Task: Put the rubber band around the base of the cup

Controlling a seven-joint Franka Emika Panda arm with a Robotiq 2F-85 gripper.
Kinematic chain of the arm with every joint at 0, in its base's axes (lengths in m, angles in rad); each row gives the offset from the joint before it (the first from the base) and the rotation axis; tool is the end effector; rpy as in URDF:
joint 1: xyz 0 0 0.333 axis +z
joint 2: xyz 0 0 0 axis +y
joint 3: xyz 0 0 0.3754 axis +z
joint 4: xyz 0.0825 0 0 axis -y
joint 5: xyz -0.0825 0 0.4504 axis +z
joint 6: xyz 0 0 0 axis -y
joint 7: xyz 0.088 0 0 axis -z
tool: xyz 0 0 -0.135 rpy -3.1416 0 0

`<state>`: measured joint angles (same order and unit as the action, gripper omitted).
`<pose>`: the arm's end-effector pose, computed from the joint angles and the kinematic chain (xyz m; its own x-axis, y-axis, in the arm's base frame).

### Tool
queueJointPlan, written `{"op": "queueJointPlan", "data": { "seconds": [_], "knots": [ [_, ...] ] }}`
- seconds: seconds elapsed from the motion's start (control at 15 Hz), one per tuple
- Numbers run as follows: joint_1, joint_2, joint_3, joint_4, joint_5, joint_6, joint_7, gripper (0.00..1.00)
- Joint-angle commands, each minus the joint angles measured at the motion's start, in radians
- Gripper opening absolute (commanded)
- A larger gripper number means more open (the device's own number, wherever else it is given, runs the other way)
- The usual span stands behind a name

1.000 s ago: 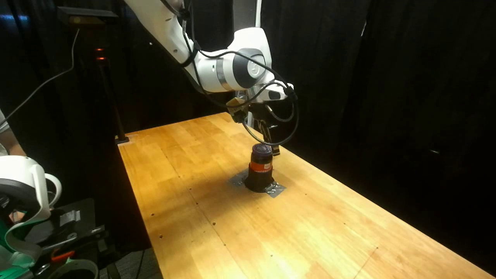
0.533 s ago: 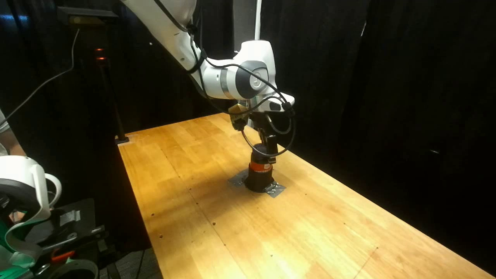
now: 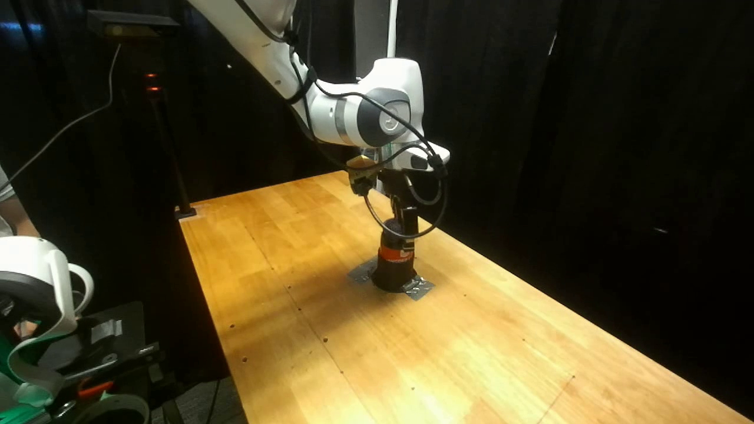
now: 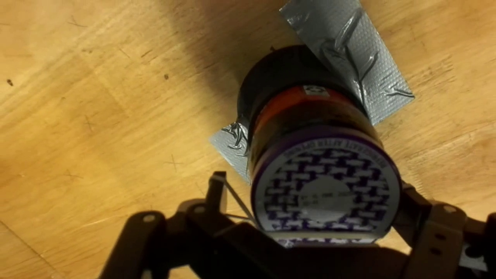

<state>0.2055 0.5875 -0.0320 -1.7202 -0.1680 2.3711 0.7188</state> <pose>0.7515 0.1288 0.2296 0.9059 -0.4019 0.1337 -0.4132 -0.9079 0.0708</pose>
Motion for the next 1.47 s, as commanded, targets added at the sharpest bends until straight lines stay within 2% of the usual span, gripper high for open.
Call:
{"op": "queueJointPlan", "data": {
  "seconds": [0.0, 0.6, 0.93, 1.13, 1.2, 1.27, 1.4],
  "knots": [
    [-0.009, -0.088, 0.011, -0.106, 0.050, 0.013, -0.045, 1.00],
    [-0.057, -0.177, 0.066, -0.235, 0.242, 0.011, -0.245, 1.00],
    [-0.093, -0.186, 0.108, -0.265, 0.367, 0.021, -0.370, 1.00],
    [-0.086, -0.194, 0.110, -0.305, 0.395, 0.062, -0.382, 1.00],
    [-0.077, -0.198, 0.105, -0.323, 0.388, 0.093, -0.367, 0.75],
    [-0.064, -0.204, 0.096, -0.351, 0.374, 0.151, -0.344, 0.74],
    [-0.043, -0.226, 0.085, -0.419, 0.358, 0.276, -0.315, 0.58]
  ]
}}
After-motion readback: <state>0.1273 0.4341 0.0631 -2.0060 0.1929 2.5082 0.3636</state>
